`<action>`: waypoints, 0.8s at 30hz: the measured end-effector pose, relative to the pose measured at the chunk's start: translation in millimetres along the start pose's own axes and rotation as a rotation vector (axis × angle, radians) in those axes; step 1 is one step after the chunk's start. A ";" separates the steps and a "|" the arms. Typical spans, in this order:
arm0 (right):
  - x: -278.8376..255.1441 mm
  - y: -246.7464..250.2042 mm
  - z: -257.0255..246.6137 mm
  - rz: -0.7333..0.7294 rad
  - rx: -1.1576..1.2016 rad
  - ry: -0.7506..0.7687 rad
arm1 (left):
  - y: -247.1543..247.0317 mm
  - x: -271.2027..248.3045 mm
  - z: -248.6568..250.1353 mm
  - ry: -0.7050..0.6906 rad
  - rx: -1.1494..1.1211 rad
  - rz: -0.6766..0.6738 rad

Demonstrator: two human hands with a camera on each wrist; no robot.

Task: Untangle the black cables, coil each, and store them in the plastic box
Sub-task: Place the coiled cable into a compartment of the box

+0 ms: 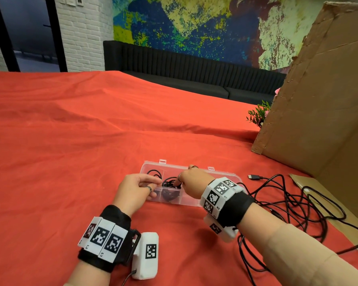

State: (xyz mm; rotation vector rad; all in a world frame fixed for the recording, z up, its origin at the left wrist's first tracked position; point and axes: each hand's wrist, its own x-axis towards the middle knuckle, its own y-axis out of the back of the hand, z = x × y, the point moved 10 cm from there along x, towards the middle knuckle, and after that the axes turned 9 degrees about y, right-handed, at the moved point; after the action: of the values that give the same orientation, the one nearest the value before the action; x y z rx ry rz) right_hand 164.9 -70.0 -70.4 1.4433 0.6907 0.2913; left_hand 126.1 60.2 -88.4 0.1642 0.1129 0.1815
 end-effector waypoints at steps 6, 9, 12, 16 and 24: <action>2.1 -0.3 -8.9 -0.036 -0.146 0.014 | -0.5 -0.7 -0.5 0.008 -0.016 -0.005; 1.0 0.3 -13.4 -0.072 -0.152 0.003 | -0.7 -1.4 0.4 0.008 -0.021 -0.006; -1.5 1.2 -13.5 -0.089 -0.092 0.001 | -0.5 -1.5 -0.1 0.012 -0.024 -0.008; -3.9 14.7 -3.7 0.048 0.219 0.006 | -0.5 -1.8 -0.4 0.019 -0.028 -0.012; 5.4 0.8 6.0 0.048 0.038 -0.044 | -0.3 -1.2 -0.2 0.019 -0.018 -0.011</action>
State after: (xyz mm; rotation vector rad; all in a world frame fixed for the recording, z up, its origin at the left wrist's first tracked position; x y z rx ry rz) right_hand 172.8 -71.7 -71.2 1.4997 0.6299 0.2841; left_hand 125.0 59.7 -88.5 0.1437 0.1309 0.1729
